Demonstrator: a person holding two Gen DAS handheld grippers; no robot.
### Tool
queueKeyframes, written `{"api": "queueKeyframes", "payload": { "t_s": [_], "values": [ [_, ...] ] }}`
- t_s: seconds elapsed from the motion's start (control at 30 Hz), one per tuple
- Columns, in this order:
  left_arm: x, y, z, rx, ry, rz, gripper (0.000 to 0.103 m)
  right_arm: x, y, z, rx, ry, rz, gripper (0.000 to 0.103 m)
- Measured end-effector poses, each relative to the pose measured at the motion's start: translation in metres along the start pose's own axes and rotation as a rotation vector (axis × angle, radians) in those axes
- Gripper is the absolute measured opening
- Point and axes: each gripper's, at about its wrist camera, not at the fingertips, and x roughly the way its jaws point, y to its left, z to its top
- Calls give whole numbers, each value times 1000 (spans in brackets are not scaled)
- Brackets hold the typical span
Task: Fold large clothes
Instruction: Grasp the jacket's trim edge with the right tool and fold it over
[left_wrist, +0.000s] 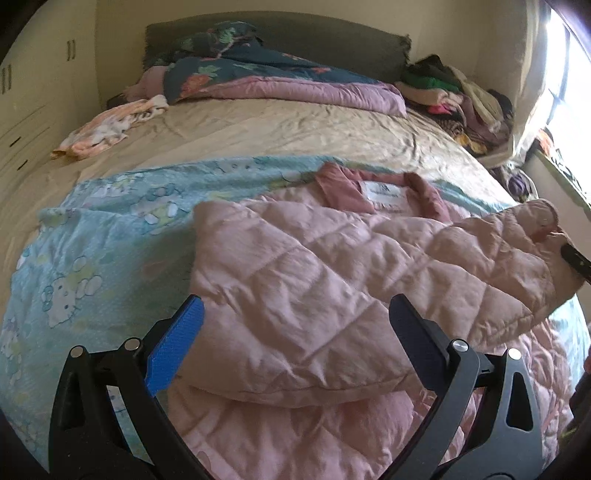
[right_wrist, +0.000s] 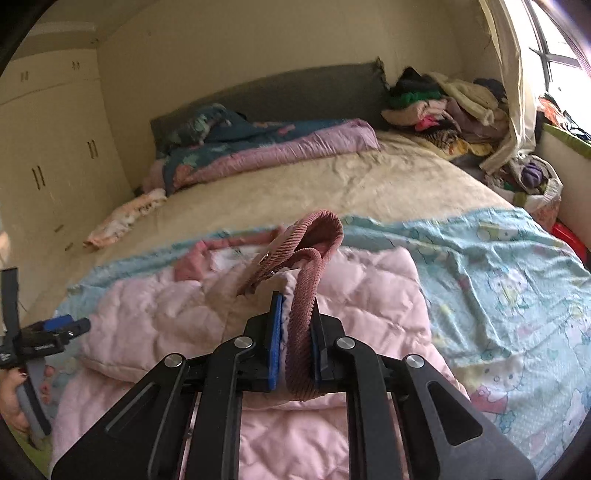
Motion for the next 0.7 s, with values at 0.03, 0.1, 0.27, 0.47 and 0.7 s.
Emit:
{"api": "queueKeyframes", "payload": {
  "t_s": [0.03, 0.1, 0.27, 0.47, 0.7],
  "values": [
    [2, -3, -1, 12, 2, -3, 94, 5, -3, -4, 5, 12, -9, 12],
    [5, -9, -3, 28, 7, -5, 94, 11, -7, -16, 27, 43, -21, 12],
    [20, -20, -12, 65, 51, -11, 94, 27, -12, -36, 60, 120, -39, 19],
    [32, -23, -21, 73, 83, -10, 94, 11, -6, -34, 38, 87, -116, 56],
    [47, -18, -32, 49, 129, -30, 95, 17, 44, -22, -140, 141, -15, 68]
  ]
}}
